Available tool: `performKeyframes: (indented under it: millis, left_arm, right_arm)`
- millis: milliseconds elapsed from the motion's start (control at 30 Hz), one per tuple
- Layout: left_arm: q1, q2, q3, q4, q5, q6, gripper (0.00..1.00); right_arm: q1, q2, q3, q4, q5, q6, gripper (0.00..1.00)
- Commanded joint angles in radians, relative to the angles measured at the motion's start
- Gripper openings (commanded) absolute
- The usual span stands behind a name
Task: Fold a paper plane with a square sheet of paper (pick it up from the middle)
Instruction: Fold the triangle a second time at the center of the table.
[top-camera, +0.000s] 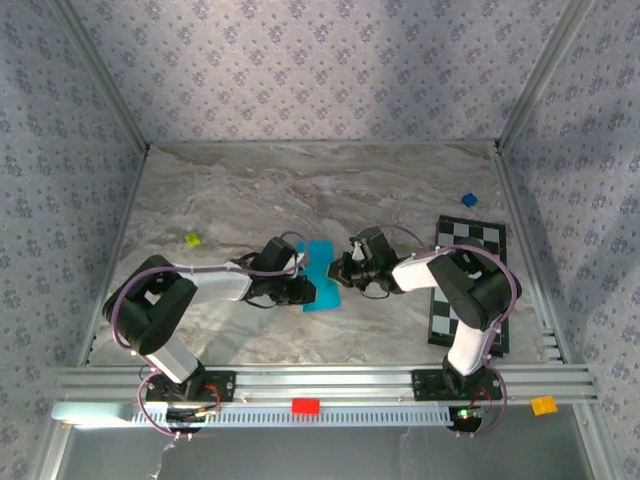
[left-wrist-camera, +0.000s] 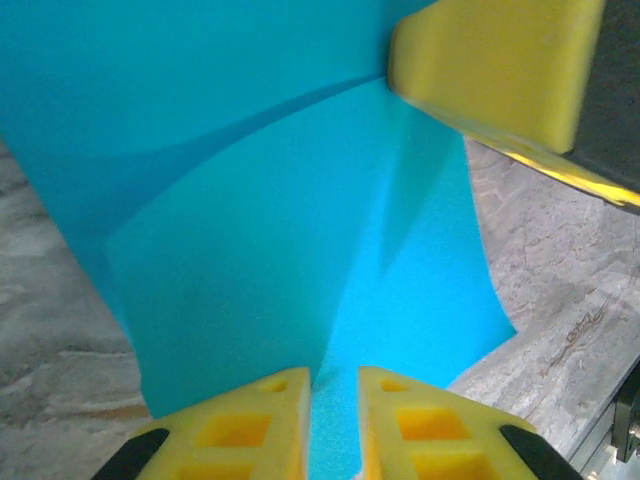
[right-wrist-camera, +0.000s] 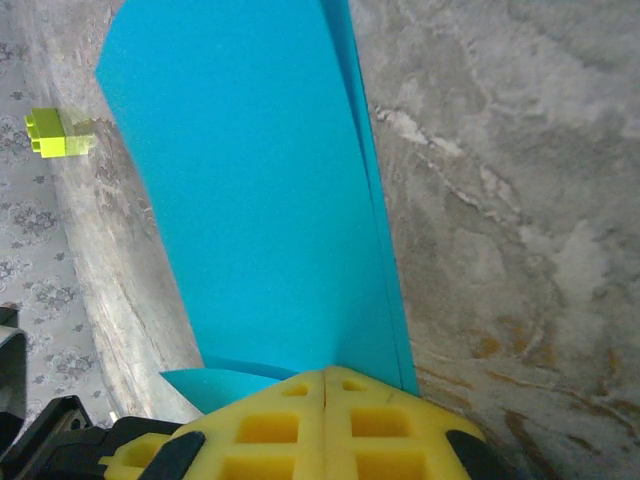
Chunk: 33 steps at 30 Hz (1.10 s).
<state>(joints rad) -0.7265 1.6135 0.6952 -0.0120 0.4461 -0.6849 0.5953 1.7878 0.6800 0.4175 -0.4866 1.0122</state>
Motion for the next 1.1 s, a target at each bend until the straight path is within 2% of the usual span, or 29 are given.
performKeyframes:
  millis: [0, 67, 233, 400, 567, 700, 1067]
  left_arm:
    - [-0.001, 0.006, 0.068, -0.048, 0.022, 0.017, 0.23]
    - [-0.001, 0.007, 0.092, -0.025, 0.038, 0.007, 0.25]
    - [-0.001, -0.046, 0.097, -0.008, 0.044, -0.004, 0.26]
    - [0.003, -0.125, 0.033, -0.073, -0.027, 0.01, 0.17]
    - [0.003, -0.141, -0.056, -0.034, -0.001, -0.01, 0.09]
    - [-0.001, -0.127, -0.076, 0.001, 0.034, -0.017, 0.07]
    - [-0.012, -0.066, -0.057, 0.012, 0.016, -0.01, 0.04]
  right_arm:
    - [-0.008, 0.043, -0.009, -0.135, 0.061, -0.028, 0.0]
    - [-0.009, 0.013, 0.007, -0.141, 0.057, -0.043, 0.01]
    - [-0.017, -0.103, 0.043, -0.194, 0.063, -0.101, 0.12]
    - [-0.005, -0.16, 0.042, -0.23, 0.072, -0.113, 0.18]
    - [0.035, -0.133, 0.026, -0.186, 0.047, -0.088, 0.17]
    - [0.061, -0.096, 0.029, -0.152, 0.048, -0.063, 0.15]
    - [0.069, -0.059, 0.045, -0.146, 0.048, -0.057, 0.14]
